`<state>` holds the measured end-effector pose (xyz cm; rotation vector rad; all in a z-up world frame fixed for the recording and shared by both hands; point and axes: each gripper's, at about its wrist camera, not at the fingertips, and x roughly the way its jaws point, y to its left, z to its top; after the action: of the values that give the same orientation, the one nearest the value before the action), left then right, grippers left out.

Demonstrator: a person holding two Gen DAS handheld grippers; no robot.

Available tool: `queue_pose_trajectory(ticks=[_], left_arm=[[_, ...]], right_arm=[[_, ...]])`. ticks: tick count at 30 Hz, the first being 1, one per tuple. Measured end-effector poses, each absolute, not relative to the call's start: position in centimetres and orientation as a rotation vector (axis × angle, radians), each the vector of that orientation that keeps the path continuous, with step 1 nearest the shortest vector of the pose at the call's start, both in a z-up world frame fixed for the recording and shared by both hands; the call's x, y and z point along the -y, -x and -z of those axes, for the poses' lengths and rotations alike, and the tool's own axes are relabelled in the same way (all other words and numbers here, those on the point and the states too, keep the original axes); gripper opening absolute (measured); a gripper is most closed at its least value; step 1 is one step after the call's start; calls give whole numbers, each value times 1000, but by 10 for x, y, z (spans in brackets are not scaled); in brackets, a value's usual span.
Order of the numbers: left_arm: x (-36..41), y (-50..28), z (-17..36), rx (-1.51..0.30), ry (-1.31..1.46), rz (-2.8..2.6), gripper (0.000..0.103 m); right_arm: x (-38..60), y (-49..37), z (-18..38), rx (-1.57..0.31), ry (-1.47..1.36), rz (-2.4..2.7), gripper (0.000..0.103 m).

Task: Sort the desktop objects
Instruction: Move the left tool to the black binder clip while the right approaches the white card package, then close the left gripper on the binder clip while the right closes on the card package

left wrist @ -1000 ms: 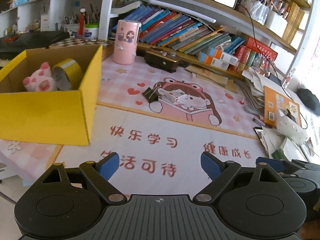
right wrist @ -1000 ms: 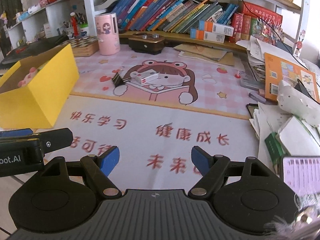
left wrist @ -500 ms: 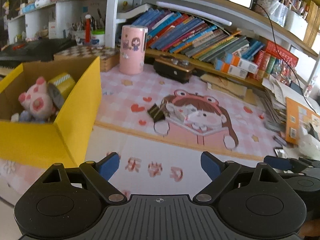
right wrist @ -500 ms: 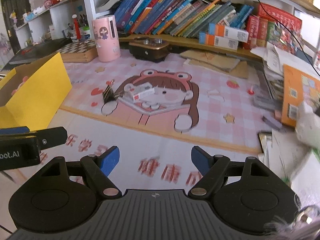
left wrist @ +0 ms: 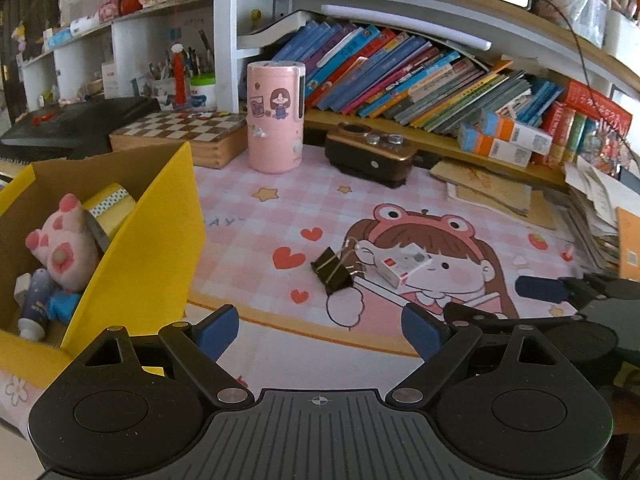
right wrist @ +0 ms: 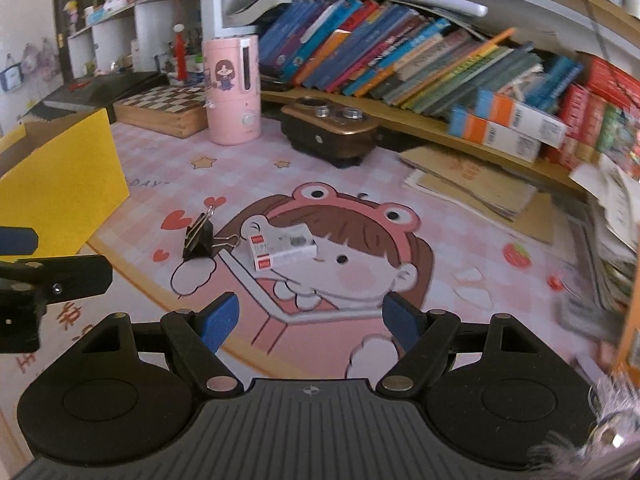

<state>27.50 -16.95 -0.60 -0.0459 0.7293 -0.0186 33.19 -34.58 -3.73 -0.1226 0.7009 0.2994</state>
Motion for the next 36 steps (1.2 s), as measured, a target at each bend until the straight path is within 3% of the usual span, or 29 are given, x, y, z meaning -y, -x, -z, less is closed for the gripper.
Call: queue_pose_trajectory(ticks=[24, 27, 29, 36], left_arm=[[167, -300, 15, -749, 40, -22, 91], [166, -303, 15, -747, 38, -25, 91], [167, -305, 16, -745, 35, -24, 91], [173, -320, 24, -739, 33, -16, 90]], right_arm=[[326, -396, 73, -694, 148, -411, 77], [322, -401, 78, -701, 154, -432, 70], [322, -402, 77, -692, 142, -445, 53], [334, -397, 70, -704, 109, -364, 52]])
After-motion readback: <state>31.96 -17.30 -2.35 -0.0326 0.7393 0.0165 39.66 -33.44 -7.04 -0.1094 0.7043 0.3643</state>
